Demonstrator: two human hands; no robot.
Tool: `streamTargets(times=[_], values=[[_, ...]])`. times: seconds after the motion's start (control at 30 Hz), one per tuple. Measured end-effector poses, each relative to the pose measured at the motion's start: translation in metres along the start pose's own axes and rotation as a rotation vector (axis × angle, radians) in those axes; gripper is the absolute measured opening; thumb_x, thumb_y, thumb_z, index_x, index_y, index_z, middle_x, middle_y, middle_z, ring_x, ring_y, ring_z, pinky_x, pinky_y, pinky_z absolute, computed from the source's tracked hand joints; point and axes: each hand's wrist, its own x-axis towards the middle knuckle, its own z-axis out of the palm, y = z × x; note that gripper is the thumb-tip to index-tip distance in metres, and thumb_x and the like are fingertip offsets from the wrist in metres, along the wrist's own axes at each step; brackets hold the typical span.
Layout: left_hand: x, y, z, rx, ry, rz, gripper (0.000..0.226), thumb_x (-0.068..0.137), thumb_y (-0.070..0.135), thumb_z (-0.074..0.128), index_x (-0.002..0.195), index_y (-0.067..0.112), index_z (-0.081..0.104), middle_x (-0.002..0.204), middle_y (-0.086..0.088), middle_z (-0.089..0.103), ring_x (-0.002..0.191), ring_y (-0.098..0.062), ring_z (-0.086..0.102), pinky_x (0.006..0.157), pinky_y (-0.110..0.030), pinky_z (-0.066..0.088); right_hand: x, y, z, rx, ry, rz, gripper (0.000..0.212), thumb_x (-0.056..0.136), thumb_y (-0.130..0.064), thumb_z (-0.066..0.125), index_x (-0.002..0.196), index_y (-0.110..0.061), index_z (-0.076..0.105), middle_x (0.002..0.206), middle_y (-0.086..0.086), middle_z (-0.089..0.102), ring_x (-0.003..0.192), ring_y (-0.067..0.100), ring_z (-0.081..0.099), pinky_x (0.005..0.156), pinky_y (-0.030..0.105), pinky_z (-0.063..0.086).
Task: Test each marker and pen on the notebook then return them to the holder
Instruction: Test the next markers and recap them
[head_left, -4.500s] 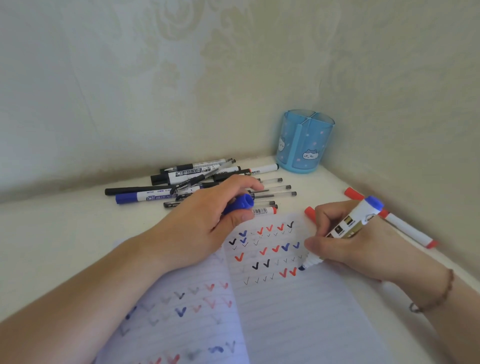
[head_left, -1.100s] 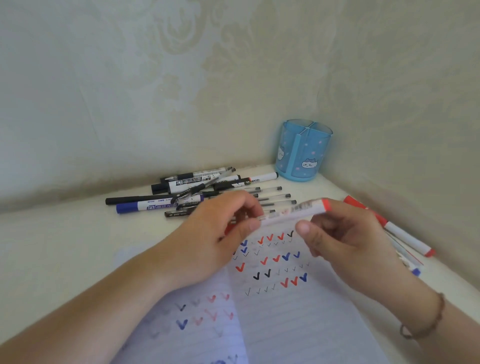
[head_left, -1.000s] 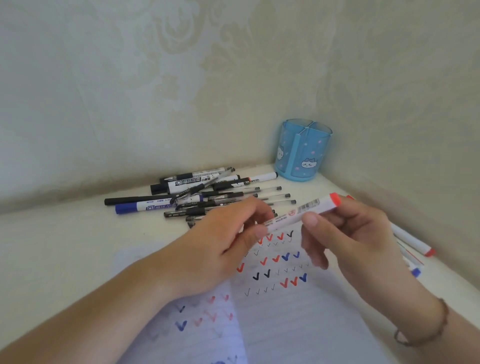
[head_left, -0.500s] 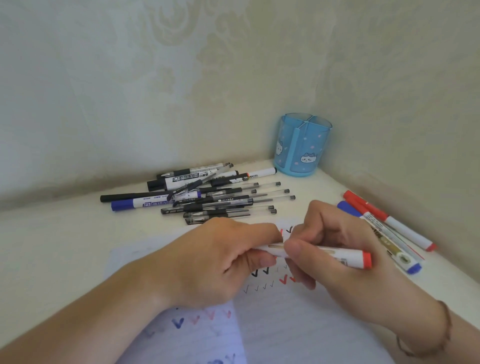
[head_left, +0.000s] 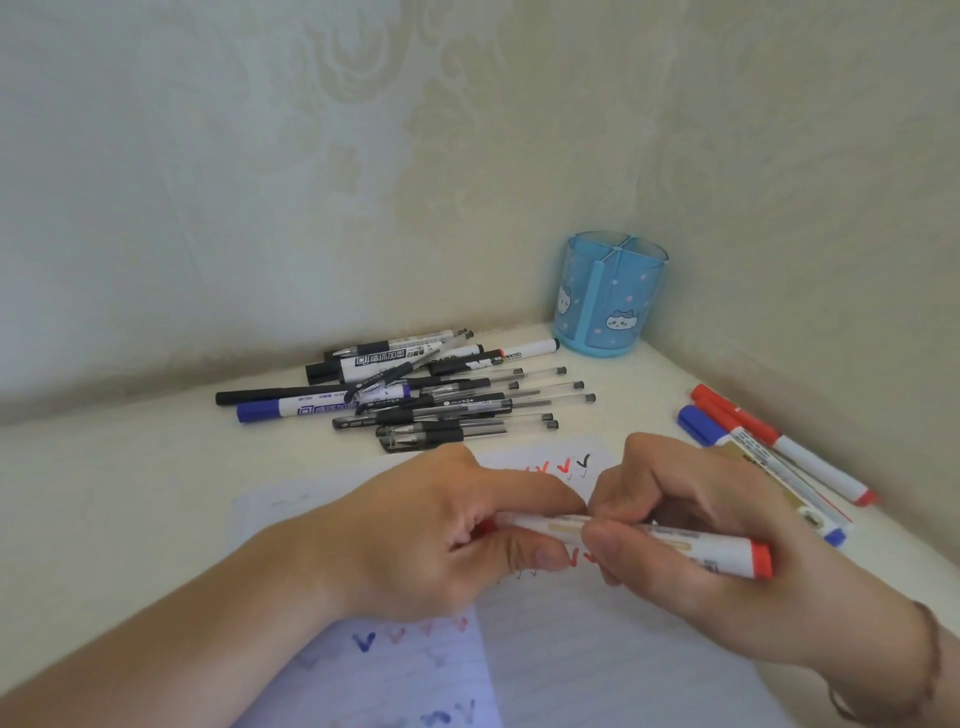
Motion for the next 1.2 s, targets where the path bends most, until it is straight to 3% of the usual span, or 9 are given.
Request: streamTargets(times=[0.13,0.23,0.33,0.43,0.53,0.67,0.83,1.03,1.2], values=[[-0.002,-0.004,-0.005,-0.009,0.136,-0.021,0.045,0.084,0.066,0.054,0.117,0.036,0.057,0.051,0.009,0.035,0.043,-0.007,0.029,0.046,-0.019,0.022,0.006,0.006,-0.012,0.302,0.116,0.047,0.009,0.083,-0.032,0.069,0.087,-0.025,0.067,0.06,0.008,0.066,0.05,0.023,0.06,0.046,0.024,0.043],[-0.005,-0.015,-0.013,-0.004,0.279,-0.072,0.028,0.091,0.045,0.043,0.116,0.035,0.051,0.061,0.006,0.041,0.056,-0.011,0.035,0.054,-0.028,0.03,0.011,0.015,-0.028,0.475,0.051,0.161,0.038,0.079,-0.046,0.072,0.101,-0.015,0.074,0.079,0.023,0.072,0.072,0.039,0.069,0.052,0.033,0.05],[-0.006,-0.023,-0.015,0.0,0.35,-0.114,0.027,0.094,0.029,0.03,0.114,0.03,0.048,0.075,0.006,0.047,0.068,-0.012,0.042,0.065,-0.025,0.035,0.012,0.029,-0.03,0.285,0.1,0.348,0.037,0.054,-0.044,0.088,0.065,-0.015,0.068,0.064,0.018,0.067,0.055,0.026,0.061,0.047,0.028,0.047],[-0.004,-0.028,-0.013,0.093,0.349,-0.127,0.022,0.099,0.035,0.032,0.118,0.036,0.042,0.083,0.005,0.05,0.076,-0.021,0.048,0.072,-0.037,0.043,0.012,0.041,-0.021,0.188,0.188,0.489,0.041,0.056,-0.032,0.079,0.045,-0.016,0.042,0.045,0.01,0.046,0.043,0.021,0.042,0.046,0.026,0.03],[-0.003,-0.03,-0.011,0.109,0.323,-0.142,0.025,0.099,0.032,0.042,0.122,0.042,0.042,0.09,0.007,0.056,0.081,-0.02,0.055,0.077,-0.038,0.047,0.013,0.046,-0.019,0.234,0.209,0.55,0.048,0.071,-0.011,0.073,0.046,-0.017,0.033,0.044,0.007,0.031,0.039,0.018,0.03,0.045,0.025,0.024],[-0.002,-0.031,-0.012,0.158,0.322,-0.165,0.031,0.096,0.033,0.049,0.124,0.045,0.045,0.087,0.011,0.06,0.075,-0.02,0.058,0.074,-0.037,0.048,0.012,0.045,-0.02,0.208,0.191,0.59,0.05,0.079,0.0,0.068,0.048,-0.016,0.032,0.044,0.006,0.029,0.04,0.017,0.027,0.044,0.023,0.027],[-0.001,-0.033,-0.012,0.172,0.309,-0.182,0.033,0.092,0.035,0.056,0.122,0.047,0.048,0.092,0.019,0.062,0.075,-0.021,0.06,0.072,-0.033,0.049,0.014,0.048,-0.018,0.057,0.188,0.602,0.046,0.079,0.001,0.065,0.049,-0.015,0.034,0.045,0.004,0.037,0.041,0.018,0.034,0.048,0.03,0.03],[-0.001,-0.034,-0.011,0.173,0.323,-0.19,0.033,0.09,0.041,0.059,0.12,0.048,0.05,0.094,0.023,0.062,0.075,-0.012,0.06,0.067,-0.017,0.044,0.014,0.049,-0.019,0.008,0.168,0.597,0.042,0.075,0.003,0.064,0.048,-0.014,0.037,0.049,0.007,0.039,0.042,0.019,0.038,0.05,0.031,0.034],[0.001,-0.031,-0.011,0.129,0.351,-0.187,0.034,0.083,0.046,0.068,0.114,0.045,0.053,0.093,0.022,0.069,0.073,-0.022,0.065,0.071,-0.029,0.049,0.015,0.049,-0.02,0.075,0.23,0.613,0.043,0.078,0.005,0.06,0.051,-0.015,0.032,0.049,0.009,0.037,0.047,0.022,0.038,0.053,0.038,0.038]])
